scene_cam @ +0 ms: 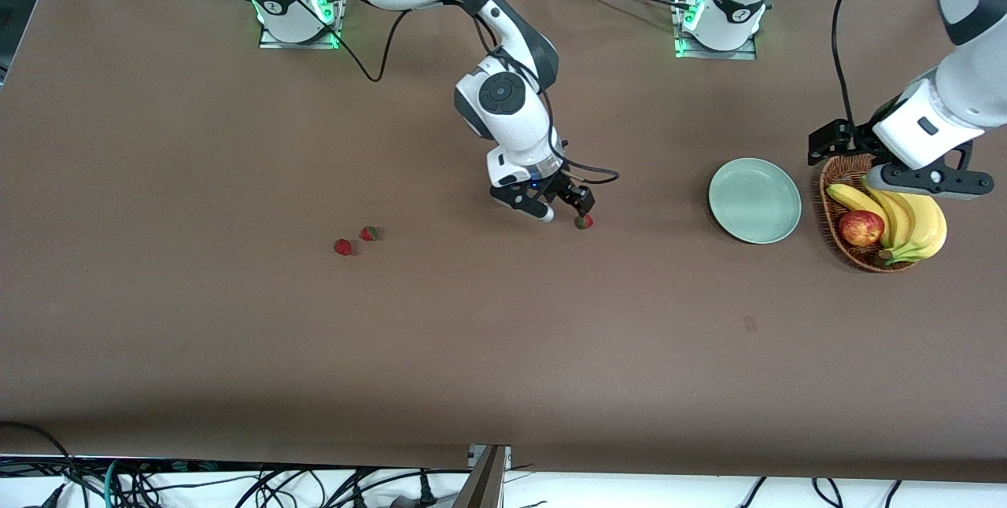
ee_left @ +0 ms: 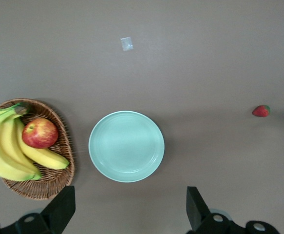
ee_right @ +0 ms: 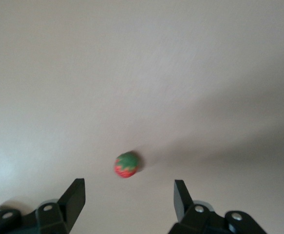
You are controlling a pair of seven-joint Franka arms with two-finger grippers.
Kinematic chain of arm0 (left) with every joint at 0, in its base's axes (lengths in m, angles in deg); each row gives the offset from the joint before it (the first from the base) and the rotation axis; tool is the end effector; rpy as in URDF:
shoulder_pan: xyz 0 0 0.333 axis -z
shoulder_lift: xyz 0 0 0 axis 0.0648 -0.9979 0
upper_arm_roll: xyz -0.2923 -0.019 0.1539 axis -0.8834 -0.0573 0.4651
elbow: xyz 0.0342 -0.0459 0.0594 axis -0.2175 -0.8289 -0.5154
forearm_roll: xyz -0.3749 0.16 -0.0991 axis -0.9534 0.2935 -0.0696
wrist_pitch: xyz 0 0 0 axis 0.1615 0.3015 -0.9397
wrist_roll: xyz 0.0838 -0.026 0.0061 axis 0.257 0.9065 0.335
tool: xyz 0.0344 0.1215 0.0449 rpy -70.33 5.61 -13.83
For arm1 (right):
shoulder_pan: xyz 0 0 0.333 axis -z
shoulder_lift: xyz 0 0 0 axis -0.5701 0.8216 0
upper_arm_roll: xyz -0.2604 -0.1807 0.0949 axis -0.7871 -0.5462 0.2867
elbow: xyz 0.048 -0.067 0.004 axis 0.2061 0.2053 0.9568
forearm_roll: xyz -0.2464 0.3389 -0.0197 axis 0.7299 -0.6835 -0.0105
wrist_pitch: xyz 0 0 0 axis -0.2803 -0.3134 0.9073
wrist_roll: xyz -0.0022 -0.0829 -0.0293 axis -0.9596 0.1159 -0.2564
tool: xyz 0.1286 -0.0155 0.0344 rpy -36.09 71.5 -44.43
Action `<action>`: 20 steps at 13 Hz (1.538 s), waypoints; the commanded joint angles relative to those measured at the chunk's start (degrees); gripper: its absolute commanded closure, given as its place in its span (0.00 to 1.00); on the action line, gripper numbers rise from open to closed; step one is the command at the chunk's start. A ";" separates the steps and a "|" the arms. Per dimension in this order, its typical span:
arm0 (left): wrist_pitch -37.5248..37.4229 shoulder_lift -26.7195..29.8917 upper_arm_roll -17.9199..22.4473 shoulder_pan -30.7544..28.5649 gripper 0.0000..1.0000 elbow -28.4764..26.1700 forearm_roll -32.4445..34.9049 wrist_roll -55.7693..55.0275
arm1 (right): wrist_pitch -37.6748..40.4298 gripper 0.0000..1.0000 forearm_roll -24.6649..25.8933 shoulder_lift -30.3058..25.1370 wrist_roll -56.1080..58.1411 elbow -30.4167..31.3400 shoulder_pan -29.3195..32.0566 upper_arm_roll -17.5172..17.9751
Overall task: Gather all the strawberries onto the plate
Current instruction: 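Carry the strawberry to mid-table and release it with the right gripper, then grasp the strawberry with the left gripper while the right gripper reaches another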
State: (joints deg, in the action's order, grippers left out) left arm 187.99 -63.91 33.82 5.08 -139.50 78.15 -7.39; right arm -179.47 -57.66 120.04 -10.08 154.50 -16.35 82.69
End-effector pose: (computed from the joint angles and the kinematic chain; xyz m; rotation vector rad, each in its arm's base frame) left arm 0.5848 -0.0327 0.5031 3.1273 -0.1596 -0.1498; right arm 0.5423 0.6042 0.2453 -2.6972 0.7450 -0.0442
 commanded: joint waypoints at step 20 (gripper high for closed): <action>46.28 -33.17 -20.27 10.15 0.00 -6.48 18.45 -53.29 | 13.27 0.29 -3.60 -7.50 68.15 23.65 9.27 -22.96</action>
State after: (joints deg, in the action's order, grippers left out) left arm 233.67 -94.26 13.25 15.11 -148.24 93.96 -59.66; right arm -164.92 -59.25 114.96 56.39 174.82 -6.84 59.59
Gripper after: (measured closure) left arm 0.000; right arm 0.260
